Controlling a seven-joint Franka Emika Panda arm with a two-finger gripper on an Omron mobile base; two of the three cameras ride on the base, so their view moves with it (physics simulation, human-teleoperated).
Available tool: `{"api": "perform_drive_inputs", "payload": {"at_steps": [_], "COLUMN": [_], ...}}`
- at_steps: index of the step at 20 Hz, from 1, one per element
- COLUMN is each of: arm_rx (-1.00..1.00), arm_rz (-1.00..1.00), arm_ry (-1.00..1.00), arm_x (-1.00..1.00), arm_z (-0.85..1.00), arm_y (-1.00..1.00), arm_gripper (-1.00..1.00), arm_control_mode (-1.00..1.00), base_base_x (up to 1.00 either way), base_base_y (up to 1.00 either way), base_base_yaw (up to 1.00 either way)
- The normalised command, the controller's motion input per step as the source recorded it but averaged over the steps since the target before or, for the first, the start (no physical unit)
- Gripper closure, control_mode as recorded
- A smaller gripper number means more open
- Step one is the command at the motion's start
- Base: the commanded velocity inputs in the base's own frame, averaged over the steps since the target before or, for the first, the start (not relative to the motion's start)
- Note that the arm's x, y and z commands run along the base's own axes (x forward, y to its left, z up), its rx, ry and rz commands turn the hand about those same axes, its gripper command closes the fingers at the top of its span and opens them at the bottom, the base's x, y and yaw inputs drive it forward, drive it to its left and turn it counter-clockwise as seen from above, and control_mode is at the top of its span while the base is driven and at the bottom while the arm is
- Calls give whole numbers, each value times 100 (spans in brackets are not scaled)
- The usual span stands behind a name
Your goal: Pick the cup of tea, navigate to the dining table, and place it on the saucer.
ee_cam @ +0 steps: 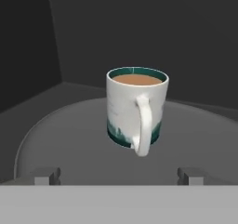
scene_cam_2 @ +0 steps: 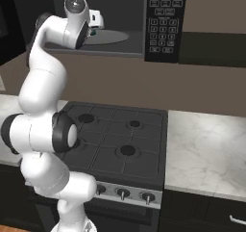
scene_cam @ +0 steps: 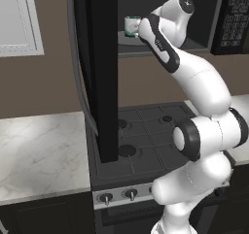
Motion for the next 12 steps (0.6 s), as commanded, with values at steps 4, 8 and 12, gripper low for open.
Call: {"api": "perform_drive_inputs", "payload": {"at_steps": [4,8,12], "arm_rx": [0,0,0], "arm_rz": [0,0,0], "arm_ry": [0,2,3], "arm_x": [23,36,38], "arm_z": [0,0,0], "arm_y": [0,0,0], "arm_gripper": [-100,-100,-100], "arm_control_mode": [-100,-100,-100], "base_base_x": [0,0,0], "base_base_y": [0,0,0], "base_base_yaw": [0,0,0]}}
